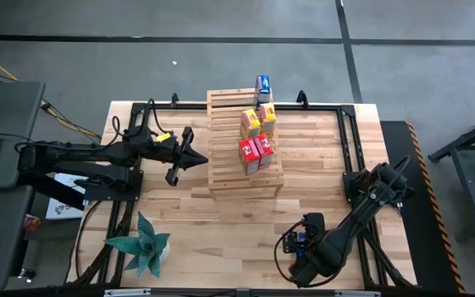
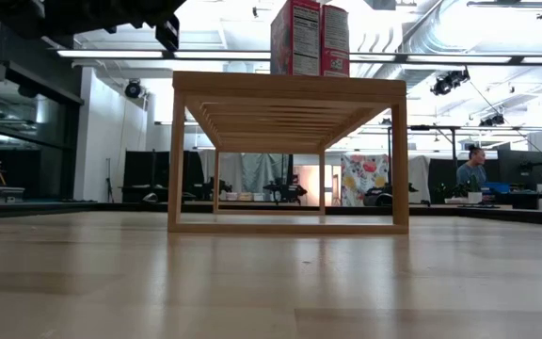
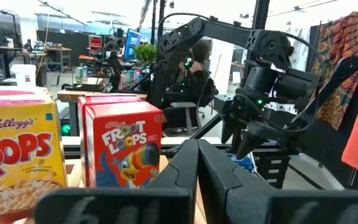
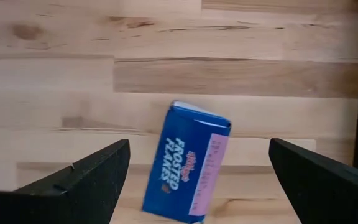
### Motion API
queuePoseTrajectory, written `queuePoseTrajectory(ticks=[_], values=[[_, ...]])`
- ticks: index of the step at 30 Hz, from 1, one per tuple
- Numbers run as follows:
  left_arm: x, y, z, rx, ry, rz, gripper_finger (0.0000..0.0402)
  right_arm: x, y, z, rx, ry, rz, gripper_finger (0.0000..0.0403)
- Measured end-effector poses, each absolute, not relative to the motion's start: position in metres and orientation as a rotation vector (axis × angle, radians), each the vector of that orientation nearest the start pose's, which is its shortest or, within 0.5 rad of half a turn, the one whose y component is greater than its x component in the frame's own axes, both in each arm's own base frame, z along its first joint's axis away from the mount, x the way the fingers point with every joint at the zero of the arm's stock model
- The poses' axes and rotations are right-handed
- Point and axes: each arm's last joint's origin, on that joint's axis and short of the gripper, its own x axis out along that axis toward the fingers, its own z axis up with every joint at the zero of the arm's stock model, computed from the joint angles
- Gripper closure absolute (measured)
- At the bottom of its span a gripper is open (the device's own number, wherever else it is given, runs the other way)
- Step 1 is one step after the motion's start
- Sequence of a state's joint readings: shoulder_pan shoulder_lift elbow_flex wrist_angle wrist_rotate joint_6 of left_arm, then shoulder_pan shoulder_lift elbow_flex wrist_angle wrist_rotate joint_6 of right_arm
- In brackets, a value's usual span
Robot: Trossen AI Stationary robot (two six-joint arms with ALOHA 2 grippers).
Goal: Stack cereal on shelf
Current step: Put the blue cereal box on the shelf aligned with the other blue cereal box
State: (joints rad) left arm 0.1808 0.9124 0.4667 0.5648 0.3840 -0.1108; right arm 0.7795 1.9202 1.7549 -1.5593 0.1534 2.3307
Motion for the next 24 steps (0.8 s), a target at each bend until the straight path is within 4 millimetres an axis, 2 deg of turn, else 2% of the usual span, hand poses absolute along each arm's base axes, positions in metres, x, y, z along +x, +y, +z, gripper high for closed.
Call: queuePoseTrajectory(ticks=[18,24], values=[[0.198,0.021,0.27,-0.1,-0.074,-0.284,0.0401,0.255,0.242,0.264,1.003,1.068,-1.325,0.0025],[0.198,0.021,0.268,-0.126,-0.055,-0.283,0.0401,0.261,0.25,0.247,0.984,1.085,-1.352,0.0025]])
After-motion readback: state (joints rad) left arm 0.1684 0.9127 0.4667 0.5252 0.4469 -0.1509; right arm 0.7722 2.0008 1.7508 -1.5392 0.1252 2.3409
